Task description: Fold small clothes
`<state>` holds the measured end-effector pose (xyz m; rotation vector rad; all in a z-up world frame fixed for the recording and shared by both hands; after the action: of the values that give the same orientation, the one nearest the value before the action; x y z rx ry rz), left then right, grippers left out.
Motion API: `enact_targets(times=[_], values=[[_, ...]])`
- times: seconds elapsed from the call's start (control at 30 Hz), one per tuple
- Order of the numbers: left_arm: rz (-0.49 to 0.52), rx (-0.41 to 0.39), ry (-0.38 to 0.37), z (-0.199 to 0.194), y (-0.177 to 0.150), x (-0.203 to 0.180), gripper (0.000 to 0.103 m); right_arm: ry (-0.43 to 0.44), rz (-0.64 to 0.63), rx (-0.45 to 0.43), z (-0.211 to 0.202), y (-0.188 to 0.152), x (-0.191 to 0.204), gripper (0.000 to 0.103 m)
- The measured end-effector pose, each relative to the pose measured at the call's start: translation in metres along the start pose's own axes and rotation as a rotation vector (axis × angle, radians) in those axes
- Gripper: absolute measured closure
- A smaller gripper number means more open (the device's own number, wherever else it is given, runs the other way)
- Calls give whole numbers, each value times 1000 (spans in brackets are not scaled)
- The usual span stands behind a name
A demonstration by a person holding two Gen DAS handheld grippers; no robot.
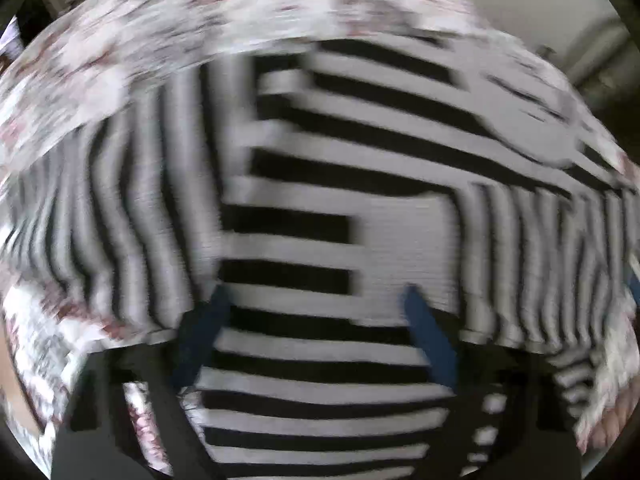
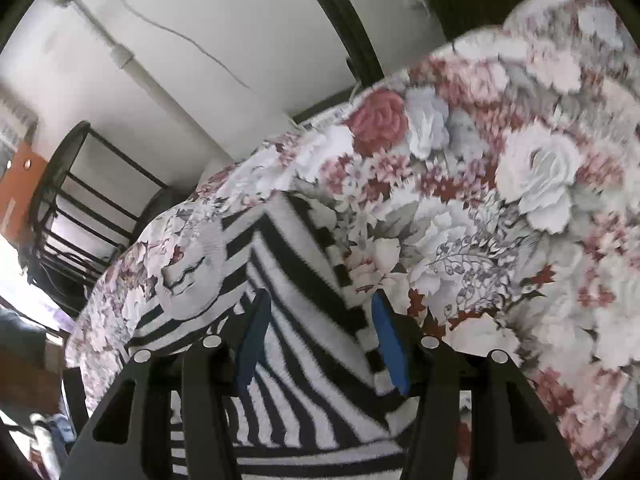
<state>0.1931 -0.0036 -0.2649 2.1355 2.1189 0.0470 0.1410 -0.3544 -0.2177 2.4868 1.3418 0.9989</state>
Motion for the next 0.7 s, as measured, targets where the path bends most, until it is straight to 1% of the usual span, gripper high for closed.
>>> enact_targets(times=[0.03,0.07,0.13,0.17,0.2,0.23,0.27,0.3,0.33,0.37,0.5,0.57,0.6,0.63,0.67,0.7], values=[[28,3,-28,-1,-2,-9,51,4,6,12,7,1,-2,50],[44,-1,-25,0,-4,-12,51,5,7,25,14,2,-4,50],[77,-11,23,3,-5,-17,50,2,8,39,26,4,-9,50],[77,-6,26,6,-5,-17,50,3,10,44,30,1,-7,50],[63,-2,11,8,-5,-18,52,7,15,49,32,-1,-6,50],[50,0,-14,10,-4,-21,65,15,20,53,34,-2,-6,50],[46,-1,-60,9,-4,-22,87,32,22,54,33,-2,-4,50],[46,-6,-64,7,-4,-21,89,51,21,49,30,-1,0,49],[48,-21,-52,4,-4,-18,96,57,19,41,28,0,4,49],[47,-33,-50,1,-2,-17,99,66,22,25,24,2,8,49],[3,-39,-107,-12,0,-12,100,93,86,-13,11,10,-1,49],[7,-49,-117,-19,0,-10,100,97,130,-37,7,16,-11,49],[14,-44,-123,-19,0,-12,100,93,148,-48,5,18,-16,49],[19,-25,-128,-17,-5,-9,97,84,167,-56,4,20,-22,49],[17,-4,-128,-12,-4,-11,79,75,202,-62,4,21,-32,49],[15,22,-134,-7,-4,-12,64,76,223,-61,-1,22,-44,50]])
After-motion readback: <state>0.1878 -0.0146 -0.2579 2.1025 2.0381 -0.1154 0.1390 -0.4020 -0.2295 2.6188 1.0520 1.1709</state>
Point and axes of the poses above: each gripper's, at about its wrist camera, not at the fingertips, and z roughly the way its jaws point, x to its left, y to its top, the point moved 7 cm from there along z, roughly the way its jaws point, and after that the axes turned 3 degrees about x, right-handed, at the moved point
